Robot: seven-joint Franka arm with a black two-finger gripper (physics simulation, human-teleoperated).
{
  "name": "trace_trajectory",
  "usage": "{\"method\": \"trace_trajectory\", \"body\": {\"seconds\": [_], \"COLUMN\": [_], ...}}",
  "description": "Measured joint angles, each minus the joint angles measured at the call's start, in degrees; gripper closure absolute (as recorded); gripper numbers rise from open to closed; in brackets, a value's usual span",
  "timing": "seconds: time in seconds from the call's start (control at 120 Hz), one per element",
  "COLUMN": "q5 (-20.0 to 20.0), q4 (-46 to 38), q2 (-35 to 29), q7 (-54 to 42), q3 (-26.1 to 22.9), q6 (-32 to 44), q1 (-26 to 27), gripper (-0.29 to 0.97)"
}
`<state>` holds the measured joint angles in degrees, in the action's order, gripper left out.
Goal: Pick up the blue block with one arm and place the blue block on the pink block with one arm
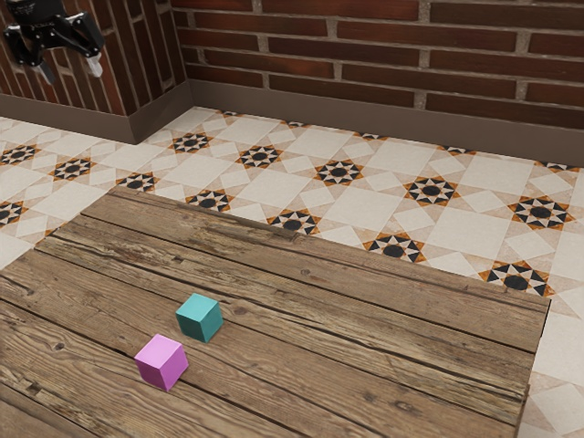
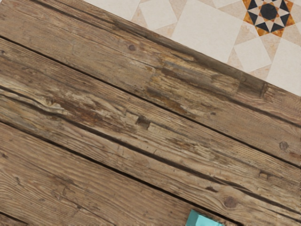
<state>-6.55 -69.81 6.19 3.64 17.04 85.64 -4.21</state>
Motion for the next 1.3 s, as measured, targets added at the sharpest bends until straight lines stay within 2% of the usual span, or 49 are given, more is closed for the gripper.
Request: {"method": "trace_trajectory", "body": {"seconds": [0.2, 0.3, 0.4, 0.65, 0.783, 0.917, 1.017, 1.133, 1.192, 1.3], "q5": [-0.1, -0.1, -0.1, -0.1, -0.6, -0.4, 1.3, 2.2, 3.2, 4.2], "q4": [0.5, 6.6, 8.2, 8.2, 7.3, -1.4, -13.2, -24.8, -32.7, -45.4], "q2": [-0.3, -3.6, -5.4, -4.6, -2.6, -4.0, -10.0, -14.0, -14.3, -12.3], "q7": [1.0, 1.6, 2.2, 3.0, 3.3, 3.3, 4.9, 6.7, 7.1, 7.4], "q3": [-0.1, -0.4, -0.7, -0.6, -2.1, -2.0, -1.9, -1.5, -1.4, -1.2], "q6": [-0.5, -1.7, -2.5, -3.1, -3.1, -2.7, 0.3, 3.3, 7.5, 18.1], "q1": [-0.3, 0.5, 2.4, 7.6, 7.7, 8.1, 10.3, 20.3, 21.6, 21.0], "gripper": [0.02, 0.02, 0.02, 0.02, 0.02, 0.02, 0.02, 0.02, 0.02, 0.02]}}
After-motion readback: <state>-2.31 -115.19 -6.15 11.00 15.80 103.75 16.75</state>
